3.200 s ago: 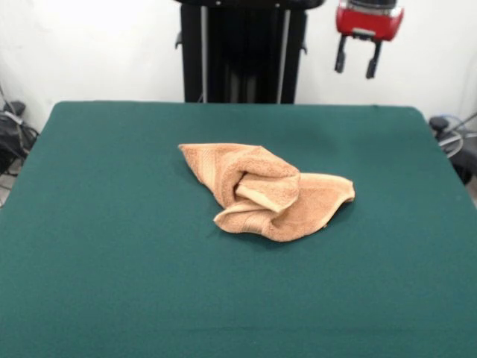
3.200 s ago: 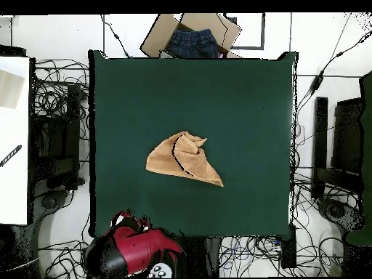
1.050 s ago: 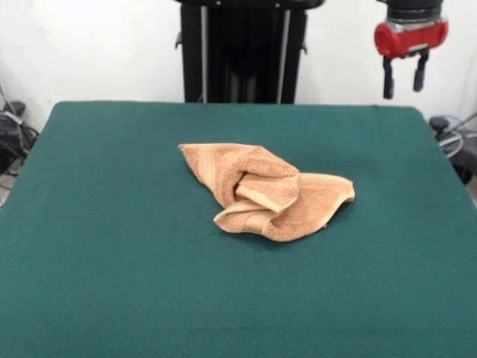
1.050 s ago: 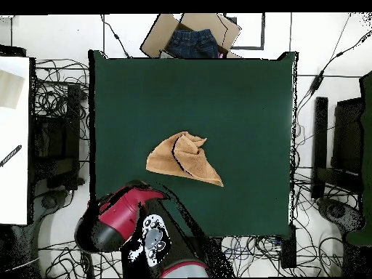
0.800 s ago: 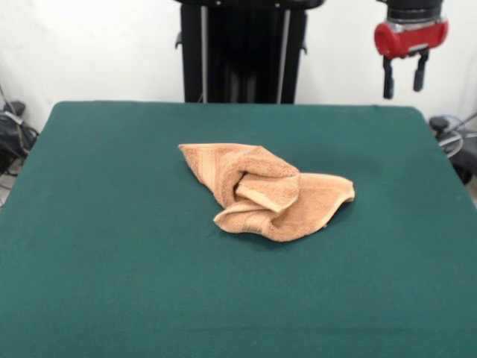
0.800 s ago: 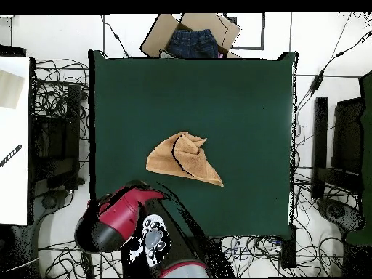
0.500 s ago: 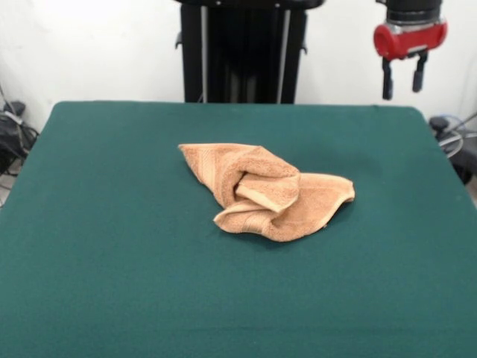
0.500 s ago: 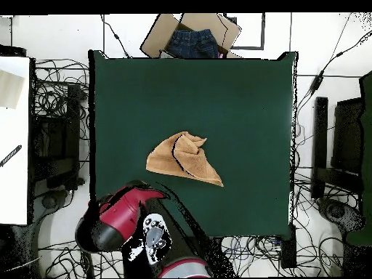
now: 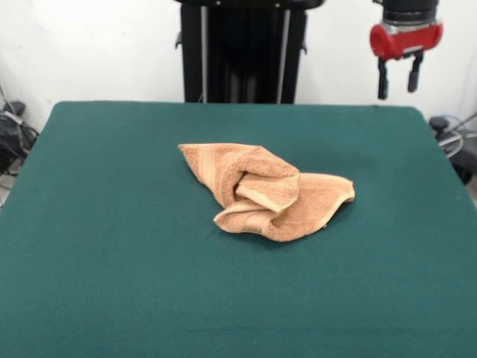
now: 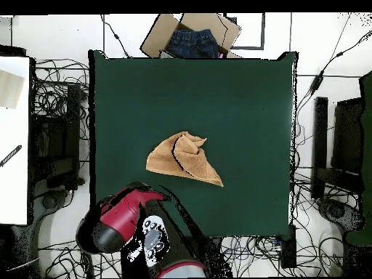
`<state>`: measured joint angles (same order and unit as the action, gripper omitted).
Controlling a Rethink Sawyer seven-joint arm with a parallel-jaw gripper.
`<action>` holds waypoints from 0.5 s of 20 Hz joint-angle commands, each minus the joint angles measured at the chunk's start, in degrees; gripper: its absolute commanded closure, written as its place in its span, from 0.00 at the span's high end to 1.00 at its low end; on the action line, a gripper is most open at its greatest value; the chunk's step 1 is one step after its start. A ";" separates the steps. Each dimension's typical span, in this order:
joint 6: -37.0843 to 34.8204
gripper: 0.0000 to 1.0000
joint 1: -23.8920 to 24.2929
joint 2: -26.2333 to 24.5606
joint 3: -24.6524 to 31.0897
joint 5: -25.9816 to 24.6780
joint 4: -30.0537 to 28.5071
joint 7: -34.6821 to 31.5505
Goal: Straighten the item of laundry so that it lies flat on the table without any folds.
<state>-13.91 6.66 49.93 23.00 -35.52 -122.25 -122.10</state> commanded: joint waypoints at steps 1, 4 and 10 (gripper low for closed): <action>-0.87 1.00 -1.47 -0.96 -5.64 1.33 -0.14 -7.71; -0.42 1.00 -1.74 -0.67 -6.99 2.43 -0.86 -8.63; 1.06 1.00 -2.50 -0.22 -9.92 4.06 -2.15 -10.04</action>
<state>-13.89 5.33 50.50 17.75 -34.14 -122.26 -122.10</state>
